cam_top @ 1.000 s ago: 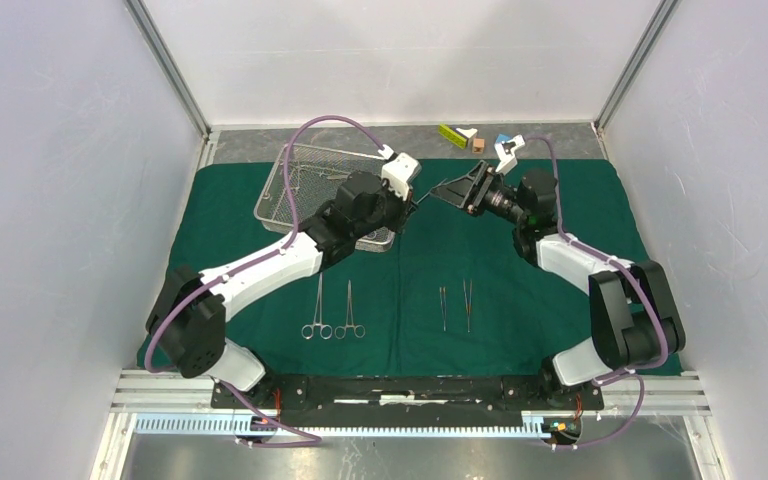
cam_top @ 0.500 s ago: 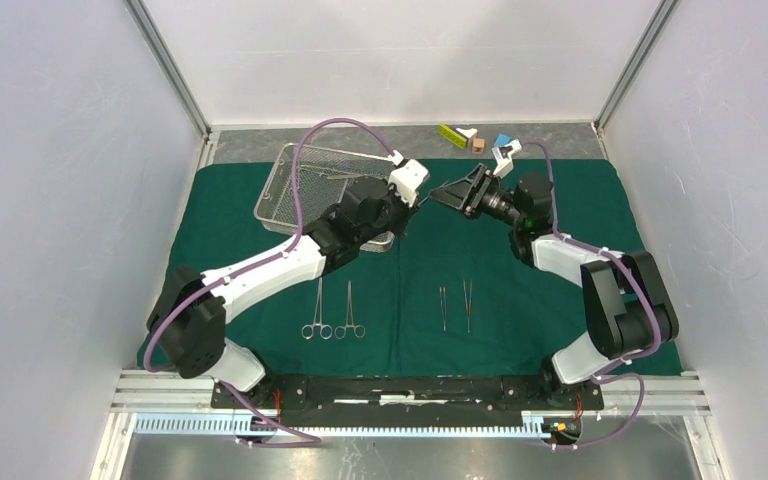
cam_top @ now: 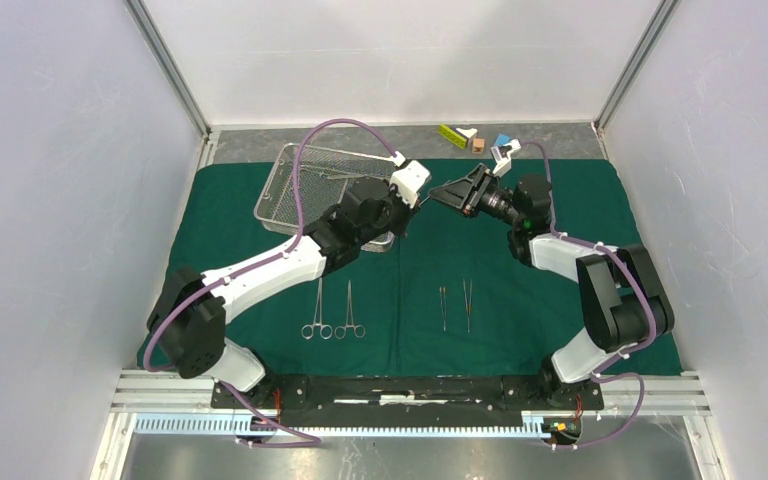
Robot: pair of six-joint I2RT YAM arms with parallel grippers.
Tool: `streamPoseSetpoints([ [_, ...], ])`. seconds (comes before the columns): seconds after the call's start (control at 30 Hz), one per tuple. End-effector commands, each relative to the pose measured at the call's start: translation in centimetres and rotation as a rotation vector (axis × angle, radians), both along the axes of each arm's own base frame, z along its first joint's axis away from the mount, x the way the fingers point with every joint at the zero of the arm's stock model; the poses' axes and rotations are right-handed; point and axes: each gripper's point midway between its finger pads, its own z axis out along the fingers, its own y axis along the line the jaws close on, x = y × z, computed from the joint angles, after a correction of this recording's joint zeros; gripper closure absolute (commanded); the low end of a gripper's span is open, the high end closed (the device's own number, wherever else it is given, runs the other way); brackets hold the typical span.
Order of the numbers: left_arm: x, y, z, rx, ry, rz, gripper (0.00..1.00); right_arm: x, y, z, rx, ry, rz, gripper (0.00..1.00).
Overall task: Open and lay out the surgical kit
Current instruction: Pick up the medical item from the container.
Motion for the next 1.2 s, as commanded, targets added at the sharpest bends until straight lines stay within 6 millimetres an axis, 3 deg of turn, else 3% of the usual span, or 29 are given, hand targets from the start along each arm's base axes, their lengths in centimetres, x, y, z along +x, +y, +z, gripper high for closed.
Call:
streamPoseSetpoints([
  [0.0,0.1,-0.6,2.0,-0.006,-0.076,-0.023,0.98,0.0,0.4,1.4,0.022,-0.059,0.021,0.56],
  [0.47,-0.3,-0.8,1.3,0.027,-0.096,-0.052,0.98,0.2,0.7,1.0,0.047,-0.035,0.032,0.66],
  [1.17,-0.6,-1.2,0.2,0.087,-0.127,-0.069,0.98,0.0,0.4,2.3,0.079,-0.05,0.032,0.86],
])
